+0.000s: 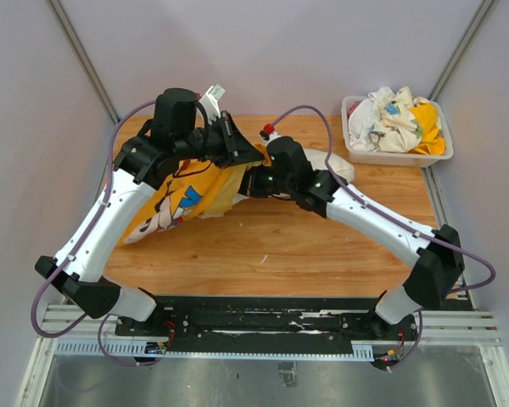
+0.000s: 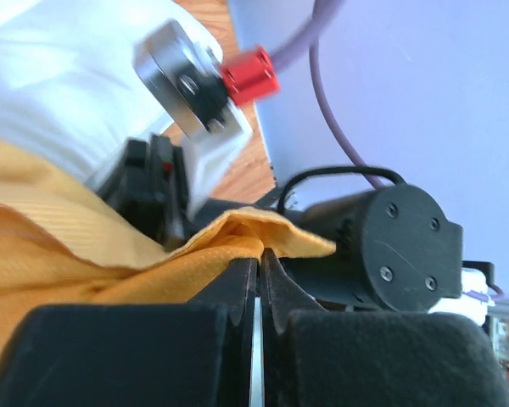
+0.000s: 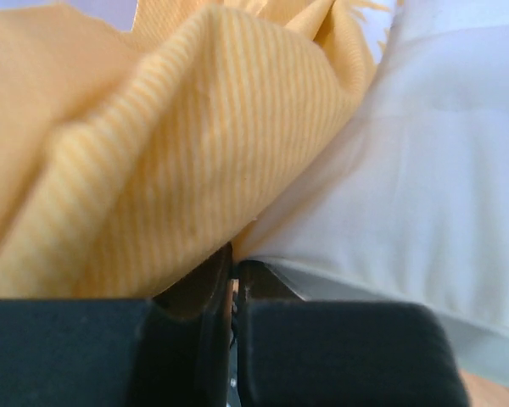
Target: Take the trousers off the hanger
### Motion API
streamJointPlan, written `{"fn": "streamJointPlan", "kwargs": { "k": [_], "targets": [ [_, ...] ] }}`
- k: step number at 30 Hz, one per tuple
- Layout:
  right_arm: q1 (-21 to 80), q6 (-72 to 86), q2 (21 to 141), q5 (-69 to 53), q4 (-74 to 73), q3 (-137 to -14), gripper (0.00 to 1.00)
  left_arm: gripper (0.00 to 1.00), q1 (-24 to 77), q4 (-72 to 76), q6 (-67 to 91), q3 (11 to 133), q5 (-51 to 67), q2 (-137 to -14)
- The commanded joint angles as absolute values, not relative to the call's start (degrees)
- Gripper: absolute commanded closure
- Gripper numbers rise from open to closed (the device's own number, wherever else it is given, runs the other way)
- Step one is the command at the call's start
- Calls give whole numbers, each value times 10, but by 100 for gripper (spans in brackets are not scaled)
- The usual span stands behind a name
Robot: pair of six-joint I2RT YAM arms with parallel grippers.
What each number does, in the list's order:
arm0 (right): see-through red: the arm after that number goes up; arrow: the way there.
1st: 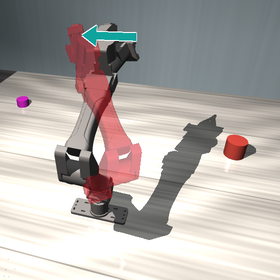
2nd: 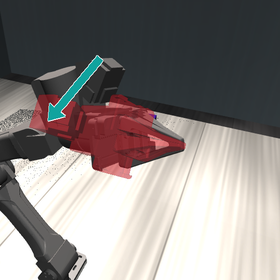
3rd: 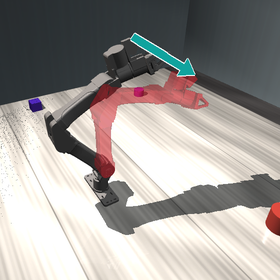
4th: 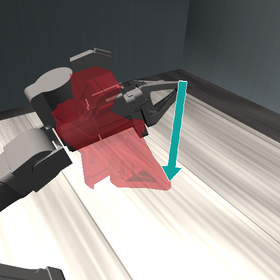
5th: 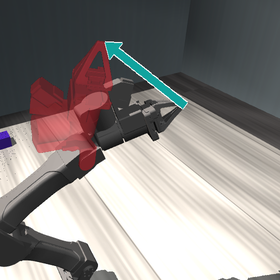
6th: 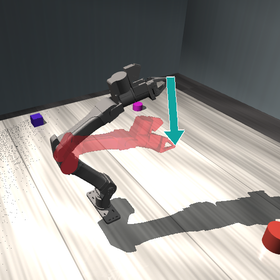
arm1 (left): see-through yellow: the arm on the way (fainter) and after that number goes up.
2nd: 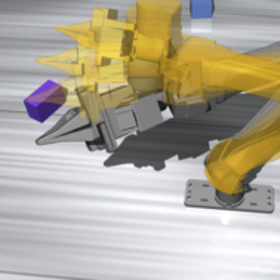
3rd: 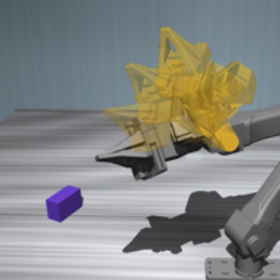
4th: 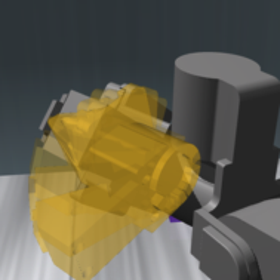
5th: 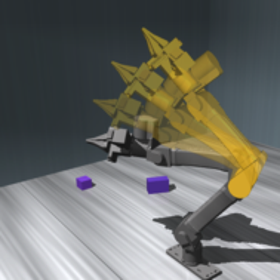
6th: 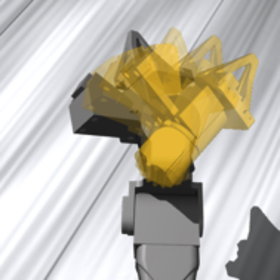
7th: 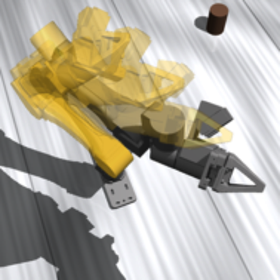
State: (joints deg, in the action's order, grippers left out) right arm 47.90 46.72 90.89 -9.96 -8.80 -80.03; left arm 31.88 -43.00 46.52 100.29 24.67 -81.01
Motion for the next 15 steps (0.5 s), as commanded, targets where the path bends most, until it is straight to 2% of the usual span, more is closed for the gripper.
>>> {"fn": "streamJointPlan", "kwargs": {
  "k": [1, 6, 10, 15],
  "targets": [
    [507, 467, 818, -85, -183, -831, 99, 100, 307, -368, 484, 1011, 334, -798],
    [509, 486, 773, -73, -285, -864, 99, 100, 307, -323, 509, 989, 377, -799],
    [511, 492, 786, -70, -377, -915, 99, 100, 299, -299, 512, 973, 401, -813],
    [491, 470, 826, -65, -410, -930, 99, 99, 270, -213, 545, 915, 452, -831]
  ]
}}
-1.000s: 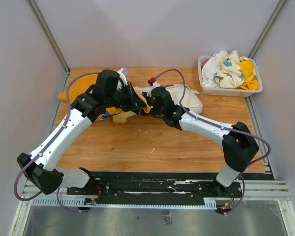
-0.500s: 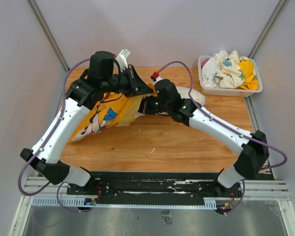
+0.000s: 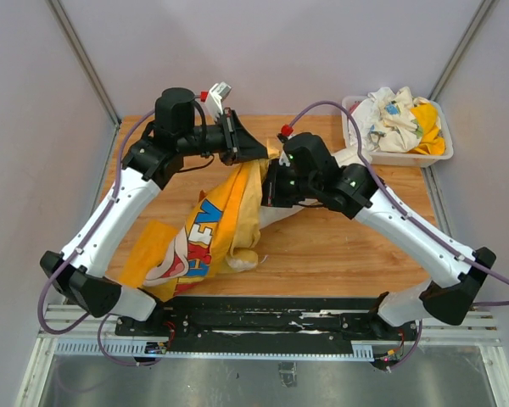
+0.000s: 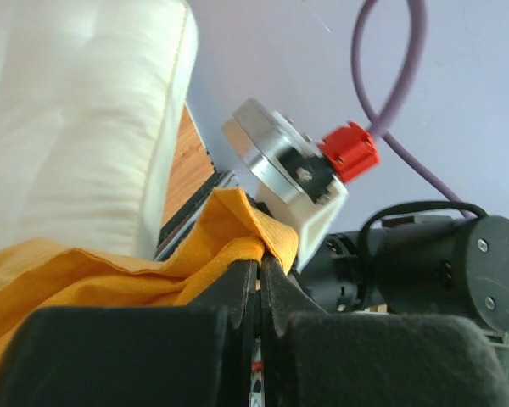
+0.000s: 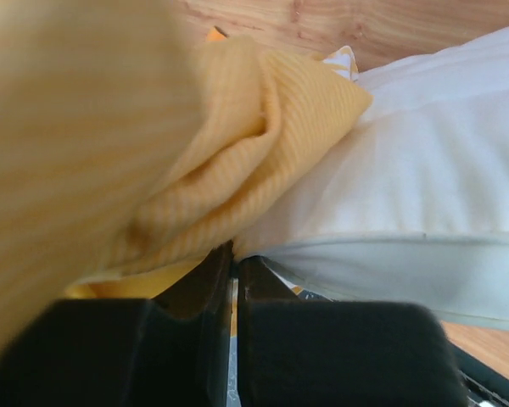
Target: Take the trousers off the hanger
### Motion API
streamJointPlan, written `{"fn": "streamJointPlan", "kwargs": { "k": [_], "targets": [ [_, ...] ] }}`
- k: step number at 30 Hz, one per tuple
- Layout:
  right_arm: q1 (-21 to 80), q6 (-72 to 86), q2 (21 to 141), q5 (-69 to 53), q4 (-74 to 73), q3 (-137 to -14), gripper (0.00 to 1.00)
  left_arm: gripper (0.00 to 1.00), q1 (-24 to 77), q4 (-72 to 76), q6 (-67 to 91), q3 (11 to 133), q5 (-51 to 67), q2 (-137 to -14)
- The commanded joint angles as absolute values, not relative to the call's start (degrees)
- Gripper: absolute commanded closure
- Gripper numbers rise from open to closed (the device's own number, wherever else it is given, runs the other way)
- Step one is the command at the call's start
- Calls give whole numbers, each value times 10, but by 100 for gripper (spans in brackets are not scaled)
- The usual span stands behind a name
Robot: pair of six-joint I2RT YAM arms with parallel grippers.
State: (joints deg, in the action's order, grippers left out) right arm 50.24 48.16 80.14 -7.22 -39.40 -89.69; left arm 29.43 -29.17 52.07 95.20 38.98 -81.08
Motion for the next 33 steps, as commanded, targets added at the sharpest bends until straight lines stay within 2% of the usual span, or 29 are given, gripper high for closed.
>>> {"fn": "streamJointPlan", "kwargs": {
  "k": [1, 9, 16, 22, 25, 30, 33],
  "targets": [
    [480, 465, 842, -79, -411, -936, 99, 99, 260, -202, 548, 906, 457, -837],
    [412, 431, 1002, -117, -399, -1026, 99, 99, 181, -154, 536, 903, 486, -923],
    [353, 425, 1190, -150, -426, -1214, 99, 97, 102, -165, 507, 988, 487, -1049],
    [306, 429, 1352, -182, -460, -1418, 95, 78, 61, -232, 468, 1160, 438, -1160],
    [288, 436, 1356, -212, -386, -1395, 83, 69, 59, -261, 447, 1246, 408, -1190],
    [272, 429, 1278, -226, -216, -1227, 48, 63, 61, -255, 393, 1225, 330, -1148],
    [261, 417, 1259, -230, -188, -1209, 42, 62, 61, -256, 378, 1203, 314, -1127]
  ]
}}
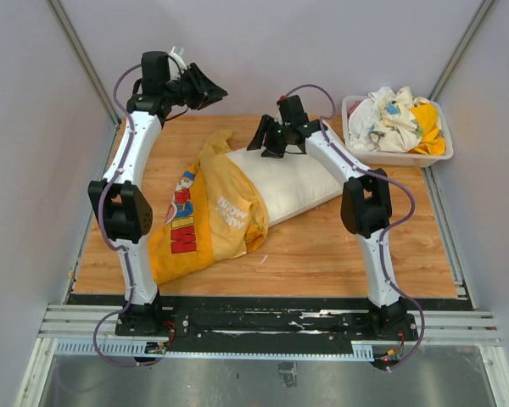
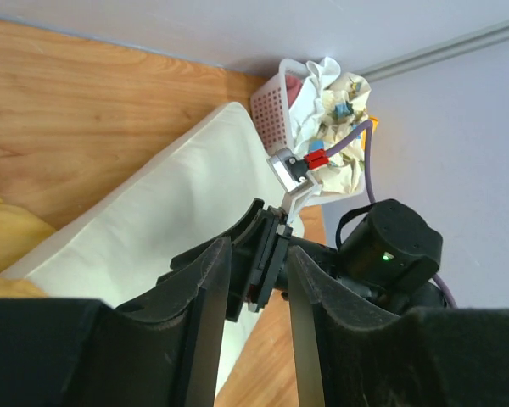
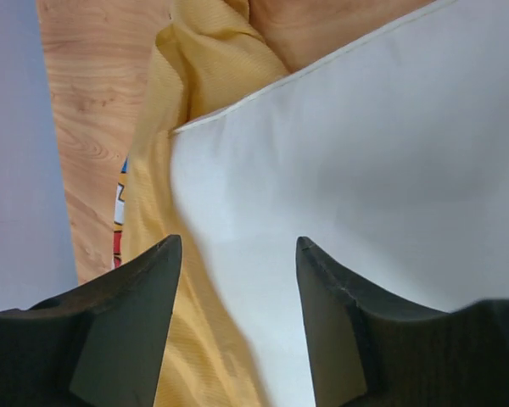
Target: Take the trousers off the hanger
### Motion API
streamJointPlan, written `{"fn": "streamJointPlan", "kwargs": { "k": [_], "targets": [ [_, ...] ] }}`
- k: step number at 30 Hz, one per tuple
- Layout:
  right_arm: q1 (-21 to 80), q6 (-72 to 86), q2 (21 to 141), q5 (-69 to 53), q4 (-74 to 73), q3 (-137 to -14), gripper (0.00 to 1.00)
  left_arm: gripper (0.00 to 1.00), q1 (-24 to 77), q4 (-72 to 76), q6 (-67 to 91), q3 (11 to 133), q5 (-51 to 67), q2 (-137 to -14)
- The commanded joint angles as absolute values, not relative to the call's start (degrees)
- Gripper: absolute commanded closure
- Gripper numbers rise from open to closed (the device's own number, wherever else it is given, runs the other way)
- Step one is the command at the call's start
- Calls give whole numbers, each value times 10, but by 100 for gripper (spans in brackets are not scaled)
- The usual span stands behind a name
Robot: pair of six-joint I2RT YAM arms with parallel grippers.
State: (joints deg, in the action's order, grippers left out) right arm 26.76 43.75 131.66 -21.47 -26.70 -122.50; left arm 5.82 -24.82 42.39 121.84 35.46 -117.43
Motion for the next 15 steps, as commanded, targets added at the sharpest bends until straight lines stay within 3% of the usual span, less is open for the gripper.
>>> {"fn": "streamJointPlan", "kwargs": {
  "k": [1, 15],
  "targets": [
    [257, 416, 1256, -235, -184, -1208, 41, 62, 61, -258, 377, 1189, 312, -1120],
    [253, 313, 1073, -241, -187, -987, 38, 63, 155, -319, 328, 826, 104, -884]
  ]
}}
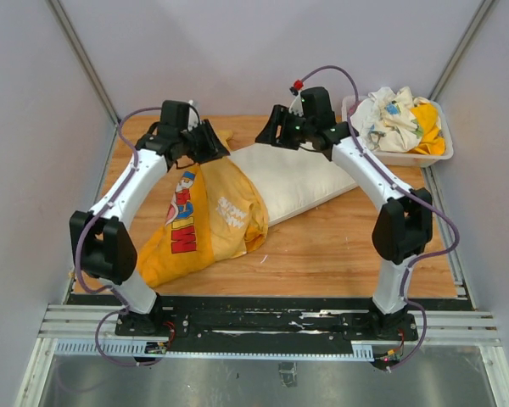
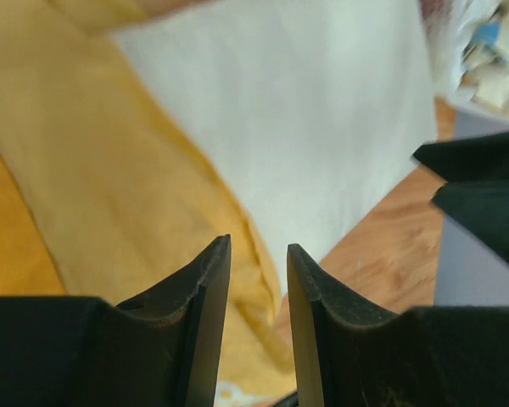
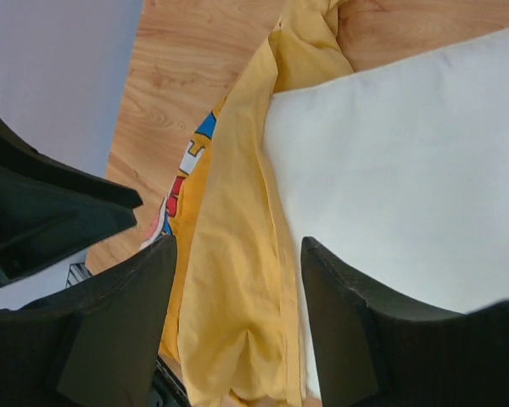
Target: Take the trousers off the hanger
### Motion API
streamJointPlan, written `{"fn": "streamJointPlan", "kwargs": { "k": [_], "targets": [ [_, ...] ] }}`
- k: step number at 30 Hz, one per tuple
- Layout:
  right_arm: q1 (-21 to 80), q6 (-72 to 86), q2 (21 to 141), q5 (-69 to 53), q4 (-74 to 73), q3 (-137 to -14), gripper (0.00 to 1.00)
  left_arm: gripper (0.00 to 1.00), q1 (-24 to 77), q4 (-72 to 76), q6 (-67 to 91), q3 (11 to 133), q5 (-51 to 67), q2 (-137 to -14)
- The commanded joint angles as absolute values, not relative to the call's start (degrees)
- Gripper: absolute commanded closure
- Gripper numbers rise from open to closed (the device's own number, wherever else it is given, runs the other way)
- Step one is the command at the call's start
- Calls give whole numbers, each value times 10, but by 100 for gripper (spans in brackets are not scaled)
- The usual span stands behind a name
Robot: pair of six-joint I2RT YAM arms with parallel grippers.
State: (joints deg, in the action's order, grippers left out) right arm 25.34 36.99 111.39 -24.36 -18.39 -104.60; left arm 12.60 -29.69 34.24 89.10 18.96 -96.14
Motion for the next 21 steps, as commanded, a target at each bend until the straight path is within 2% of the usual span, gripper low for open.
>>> {"fn": "streamJointPlan", "kwargs": {
  "k": [1, 9, 16, 21],
  "targets": [
    [255, 306, 1062, -242, -188, -970, 38, 63, 164, -322, 332, 801, 84, -866],
    [303, 272, 984, -222, -211, -851, 38, 62, 241, -461, 348, 702, -86, -776],
    [360, 253, 943, -195, -222, -792, 37, 63, 298, -497, 387, 632, -134, -765],
    [366, 259, 920, -190, -208, -744, 36, 63, 327, -501, 407, 599, -152, -775]
  ]
}}
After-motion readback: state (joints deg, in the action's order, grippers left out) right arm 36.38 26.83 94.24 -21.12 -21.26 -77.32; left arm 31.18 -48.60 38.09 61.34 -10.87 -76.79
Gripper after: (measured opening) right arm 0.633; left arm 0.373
